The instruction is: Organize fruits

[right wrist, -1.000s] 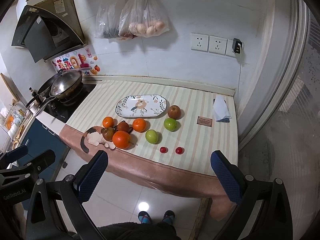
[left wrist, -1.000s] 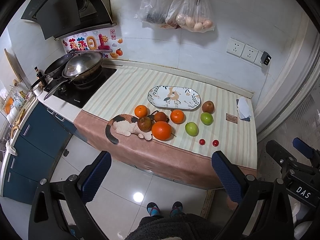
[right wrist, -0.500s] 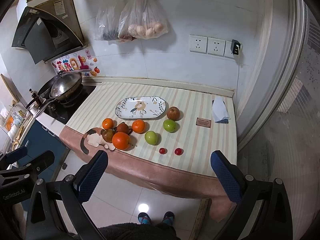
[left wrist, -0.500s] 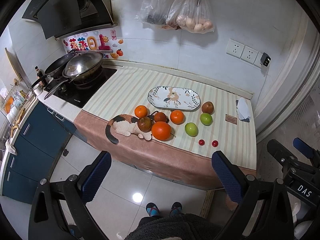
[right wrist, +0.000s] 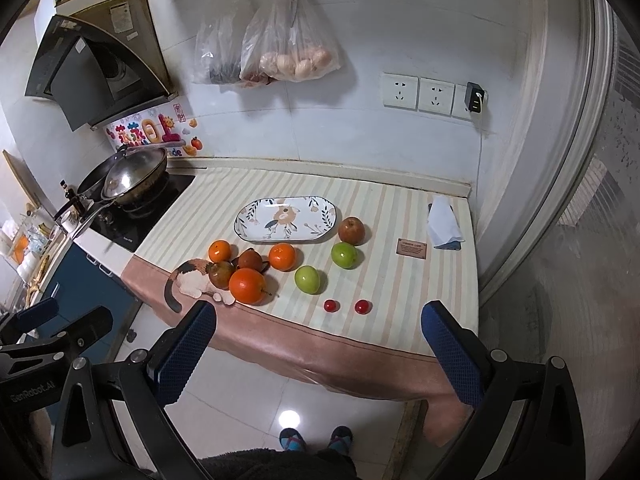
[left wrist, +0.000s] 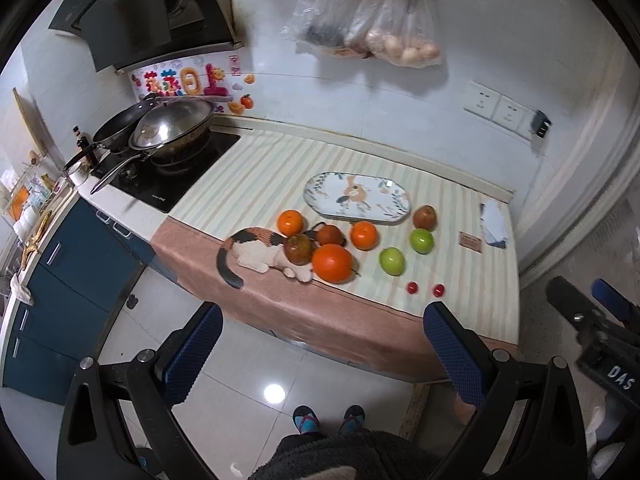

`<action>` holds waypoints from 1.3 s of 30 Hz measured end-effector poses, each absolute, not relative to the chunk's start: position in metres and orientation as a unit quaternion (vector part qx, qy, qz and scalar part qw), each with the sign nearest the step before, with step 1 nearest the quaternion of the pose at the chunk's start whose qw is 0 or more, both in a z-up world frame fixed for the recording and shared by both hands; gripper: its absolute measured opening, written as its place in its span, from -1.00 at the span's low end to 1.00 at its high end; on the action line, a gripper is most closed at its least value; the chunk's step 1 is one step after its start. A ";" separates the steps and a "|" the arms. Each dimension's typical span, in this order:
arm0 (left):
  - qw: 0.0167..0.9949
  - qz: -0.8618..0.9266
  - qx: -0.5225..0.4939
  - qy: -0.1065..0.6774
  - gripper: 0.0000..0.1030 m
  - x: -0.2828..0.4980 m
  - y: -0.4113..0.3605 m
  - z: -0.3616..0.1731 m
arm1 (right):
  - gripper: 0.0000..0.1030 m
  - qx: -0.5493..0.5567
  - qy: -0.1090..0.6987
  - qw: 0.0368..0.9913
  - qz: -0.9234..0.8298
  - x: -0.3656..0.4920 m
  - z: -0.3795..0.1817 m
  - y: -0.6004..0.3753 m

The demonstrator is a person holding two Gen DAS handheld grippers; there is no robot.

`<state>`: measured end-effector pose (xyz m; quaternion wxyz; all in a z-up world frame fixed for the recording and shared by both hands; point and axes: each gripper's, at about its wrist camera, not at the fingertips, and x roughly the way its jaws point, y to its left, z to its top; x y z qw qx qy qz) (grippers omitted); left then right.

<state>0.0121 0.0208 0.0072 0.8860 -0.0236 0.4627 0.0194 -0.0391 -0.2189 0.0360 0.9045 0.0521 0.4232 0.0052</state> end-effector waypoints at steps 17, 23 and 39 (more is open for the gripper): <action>0.820 0.102 -0.020 0.562 1.00 0.123 0.123 -0.133 | 1.00 0.078 0.506 0.858 0.037 0.063 -0.116 -0.130; 0.787 0.132 -0.023 0.602 0.99 0.155 0.137 -0.186 | 1.00 0.076 0.556 0.825 0.062 0.124 -0.190 -0.096; 0.704 0.113 -0.108 0.693 0.95 0.247 0.146 -0.272 | 0.82 0.108 0.700 0.695 0.123 0.256 -0.358 -0.033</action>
